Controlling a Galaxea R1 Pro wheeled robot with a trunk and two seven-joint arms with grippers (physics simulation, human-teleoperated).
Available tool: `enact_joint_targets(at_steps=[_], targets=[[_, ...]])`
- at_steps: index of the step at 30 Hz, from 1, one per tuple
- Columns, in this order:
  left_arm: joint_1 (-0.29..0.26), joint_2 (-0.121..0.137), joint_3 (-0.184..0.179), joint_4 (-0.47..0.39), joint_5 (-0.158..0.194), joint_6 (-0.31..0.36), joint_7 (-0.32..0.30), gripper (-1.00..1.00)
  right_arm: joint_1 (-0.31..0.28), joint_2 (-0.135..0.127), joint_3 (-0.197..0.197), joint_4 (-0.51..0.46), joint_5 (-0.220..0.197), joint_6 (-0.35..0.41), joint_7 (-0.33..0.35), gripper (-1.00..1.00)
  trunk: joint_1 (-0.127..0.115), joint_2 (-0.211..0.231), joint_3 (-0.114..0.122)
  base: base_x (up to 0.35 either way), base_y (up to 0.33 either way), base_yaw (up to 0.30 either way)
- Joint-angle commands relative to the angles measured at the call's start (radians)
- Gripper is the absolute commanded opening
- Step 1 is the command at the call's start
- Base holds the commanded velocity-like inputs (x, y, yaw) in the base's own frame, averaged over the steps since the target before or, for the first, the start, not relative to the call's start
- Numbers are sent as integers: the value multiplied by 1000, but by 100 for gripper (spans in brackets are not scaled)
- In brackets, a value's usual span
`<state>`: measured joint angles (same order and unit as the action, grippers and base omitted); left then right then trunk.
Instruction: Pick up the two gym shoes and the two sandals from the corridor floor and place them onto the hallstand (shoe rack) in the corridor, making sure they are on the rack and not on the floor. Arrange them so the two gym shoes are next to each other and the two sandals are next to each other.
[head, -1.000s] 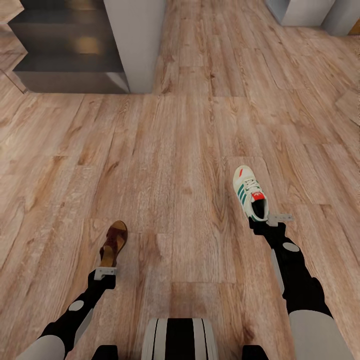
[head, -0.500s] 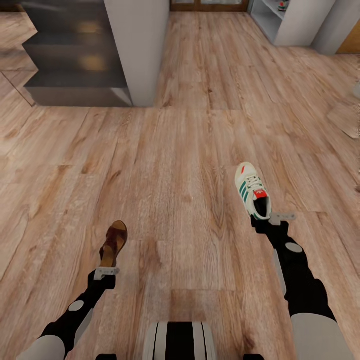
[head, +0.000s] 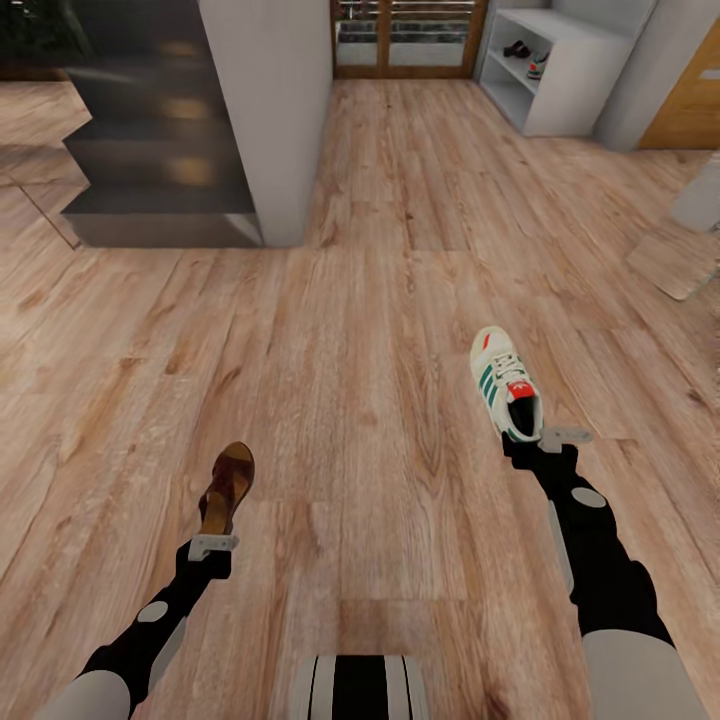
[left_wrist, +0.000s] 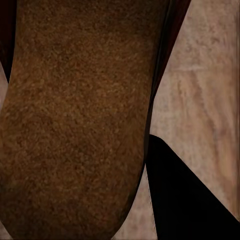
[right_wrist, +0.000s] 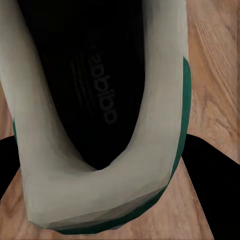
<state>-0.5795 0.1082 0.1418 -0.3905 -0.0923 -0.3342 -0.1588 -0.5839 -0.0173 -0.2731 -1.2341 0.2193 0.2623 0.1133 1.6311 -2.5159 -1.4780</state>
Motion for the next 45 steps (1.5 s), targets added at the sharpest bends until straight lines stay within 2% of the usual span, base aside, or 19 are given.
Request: enact_joint_targets(at_steps=[1,11,33,39,41,45], targets=[[0,-1,8,1,-14,-4,-5,-100,0,0,-2,-1,11,5,8,-100,-1,0,5,0,0,-64],[0,-1,10,0,-12,-3,-4,-100,31,1,-1,-2,9,1,8,-100,-5,2,58,0,0,-60],[0,-2,11,2,-12,-2,-3,-100,35,0,-2,-56,11,3,8,-100,-15,8,151,0,0,-3],[0,-2,11,3,-11,-2,-3,-100,61,2,-2,-96,10,4,8,-100,-18,9,176,0,0,0],[0,-2,15,2,-6,-2,-3,-100,77,4,-1,-103,9,4,8,-100,-19,9,185,0,0,0],[0,0,29,1,28,-3,-4,-100,110,11,0,-111,9,1,8,-100,-20,10,204,0,0,0]])
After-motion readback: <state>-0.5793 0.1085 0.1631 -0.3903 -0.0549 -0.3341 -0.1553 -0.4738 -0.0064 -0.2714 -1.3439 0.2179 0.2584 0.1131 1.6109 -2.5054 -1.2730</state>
